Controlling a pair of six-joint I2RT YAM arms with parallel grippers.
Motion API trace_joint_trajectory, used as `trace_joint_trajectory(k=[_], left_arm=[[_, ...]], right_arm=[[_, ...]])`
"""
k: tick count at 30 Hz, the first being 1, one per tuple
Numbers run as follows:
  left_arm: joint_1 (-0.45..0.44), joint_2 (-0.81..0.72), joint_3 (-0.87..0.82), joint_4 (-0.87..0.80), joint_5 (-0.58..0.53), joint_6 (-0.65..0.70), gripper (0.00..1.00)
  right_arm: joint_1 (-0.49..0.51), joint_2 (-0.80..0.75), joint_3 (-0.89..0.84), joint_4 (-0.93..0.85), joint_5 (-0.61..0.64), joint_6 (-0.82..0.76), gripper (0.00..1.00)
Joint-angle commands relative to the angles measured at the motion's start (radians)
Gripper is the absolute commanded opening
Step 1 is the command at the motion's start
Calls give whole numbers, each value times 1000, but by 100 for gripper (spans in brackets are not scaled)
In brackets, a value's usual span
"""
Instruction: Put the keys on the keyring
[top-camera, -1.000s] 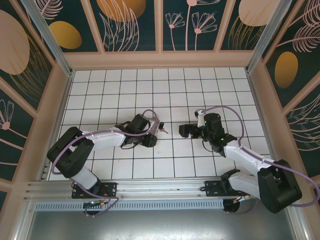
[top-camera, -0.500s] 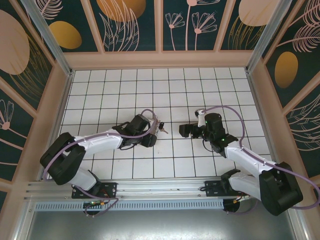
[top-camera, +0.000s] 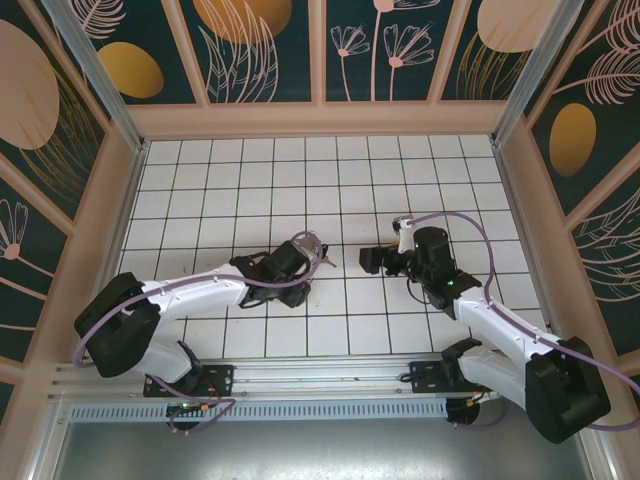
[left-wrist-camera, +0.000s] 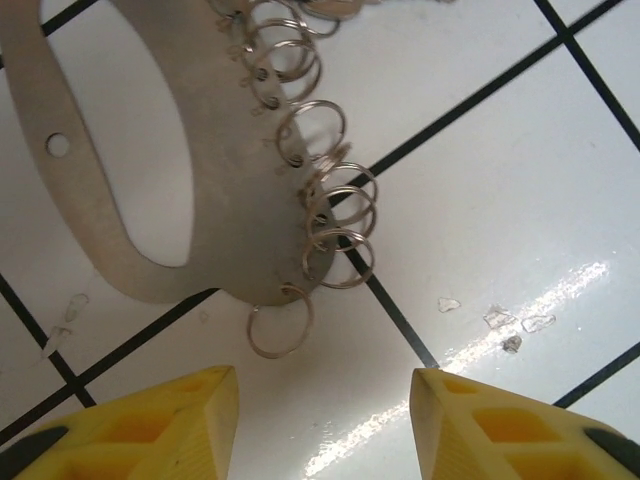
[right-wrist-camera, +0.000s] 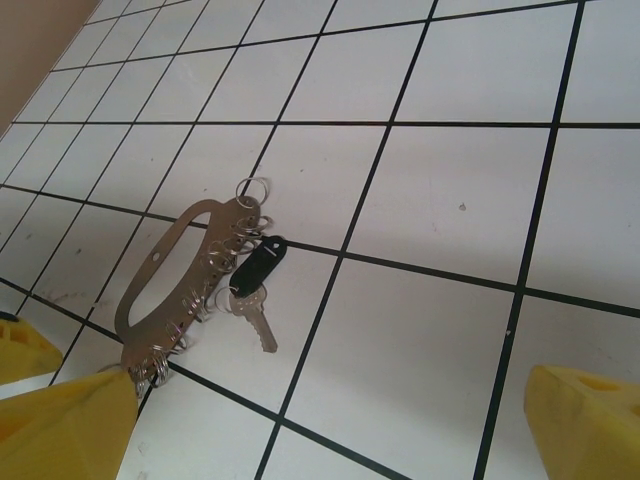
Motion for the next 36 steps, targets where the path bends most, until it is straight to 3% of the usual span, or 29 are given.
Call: trace_joint_trajectory(k=[1, 15, 29, 36], left_arm=[[-21, 55, 47, -83, -104, 25, 47], [-49, 161, 101, -103, -218, 57, 37], [-64, 226, 128, -105, -238, 102, 27], [-68, 229, 134, -106, -226, 113, 17]], right_arm=[[5, -4, -3, 6, -1, -17, 99], [3, -3, 15, -4, 6, -28, 99], [2, -2, 29, -16, 19, -33, 99], [0, -4, 30, -19, 21, -37, 99]])
